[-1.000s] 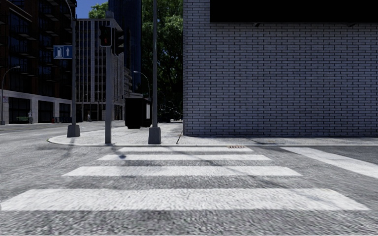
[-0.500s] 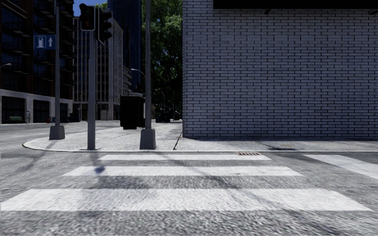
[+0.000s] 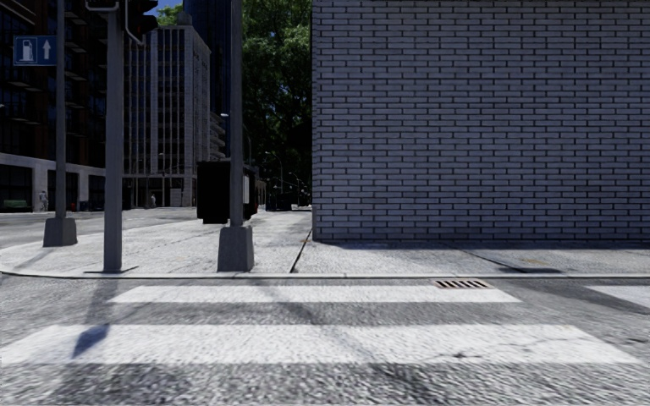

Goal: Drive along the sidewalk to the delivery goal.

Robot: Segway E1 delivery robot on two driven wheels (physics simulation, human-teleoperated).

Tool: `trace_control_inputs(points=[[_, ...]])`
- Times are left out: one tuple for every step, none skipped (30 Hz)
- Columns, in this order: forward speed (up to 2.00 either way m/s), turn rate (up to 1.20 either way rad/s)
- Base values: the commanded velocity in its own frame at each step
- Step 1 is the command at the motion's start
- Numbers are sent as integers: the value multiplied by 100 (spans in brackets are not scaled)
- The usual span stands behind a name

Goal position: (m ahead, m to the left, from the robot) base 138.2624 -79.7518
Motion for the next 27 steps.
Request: trace_control_inputs(points=[[200,0],[200,0],[200,0],[200,0],[200,0],[200,0],[200,0],[200,0],[200,0],[200,0],[200,0],[200,0],[200,0],[200,0],[200,0],[200,0],[200,0],[200,0],[200,0],[200,0],[200,0],[200,0],[200,0],[200,0],[200,0],[200,0],[200,0]])
